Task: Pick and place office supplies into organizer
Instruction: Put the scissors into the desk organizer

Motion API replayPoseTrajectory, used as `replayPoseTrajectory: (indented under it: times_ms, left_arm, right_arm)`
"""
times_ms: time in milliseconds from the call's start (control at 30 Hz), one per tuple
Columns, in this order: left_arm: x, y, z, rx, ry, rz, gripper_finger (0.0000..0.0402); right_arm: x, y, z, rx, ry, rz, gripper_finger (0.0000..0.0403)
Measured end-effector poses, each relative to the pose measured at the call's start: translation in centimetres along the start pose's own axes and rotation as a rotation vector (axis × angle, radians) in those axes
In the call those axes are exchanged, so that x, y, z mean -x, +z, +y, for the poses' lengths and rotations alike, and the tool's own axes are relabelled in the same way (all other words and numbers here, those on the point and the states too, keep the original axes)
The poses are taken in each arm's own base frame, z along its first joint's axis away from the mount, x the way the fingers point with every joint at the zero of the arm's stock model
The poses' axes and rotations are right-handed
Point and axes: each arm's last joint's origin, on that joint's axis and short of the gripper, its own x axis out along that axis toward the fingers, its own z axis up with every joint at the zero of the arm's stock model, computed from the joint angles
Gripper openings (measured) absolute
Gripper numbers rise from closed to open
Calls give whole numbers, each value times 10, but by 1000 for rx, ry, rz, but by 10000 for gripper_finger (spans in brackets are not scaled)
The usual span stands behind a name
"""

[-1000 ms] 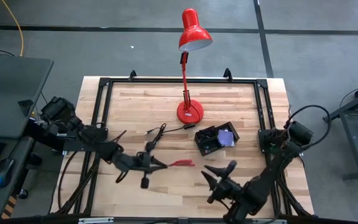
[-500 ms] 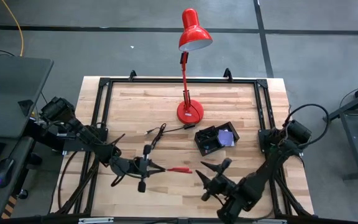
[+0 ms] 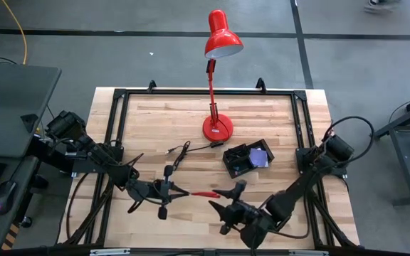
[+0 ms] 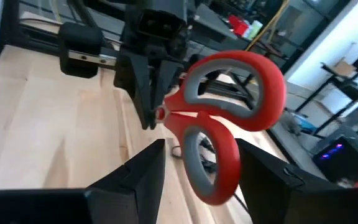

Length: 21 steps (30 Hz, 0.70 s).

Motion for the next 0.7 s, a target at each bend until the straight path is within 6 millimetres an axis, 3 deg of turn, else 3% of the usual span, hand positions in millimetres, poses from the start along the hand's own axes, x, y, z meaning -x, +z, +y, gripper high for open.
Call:
replayPoseTrajectory:
  times_ms: [200, 467, 700]
  left_arm:
    - [0, 0, 0, 1, -1, 0, 0]
    - [0, 0, 0, -10, -6, 4, 1]
    - [-1, 3, -2, 169, -135, -19, 34]
  right_arm:
    - [-7, 1, -3, -6, 31, 9, 151]
    - [-6, 2, -1, 35, 53, 2, 17]
    - [-1, 2, 2, -7, 136, 5, 10]
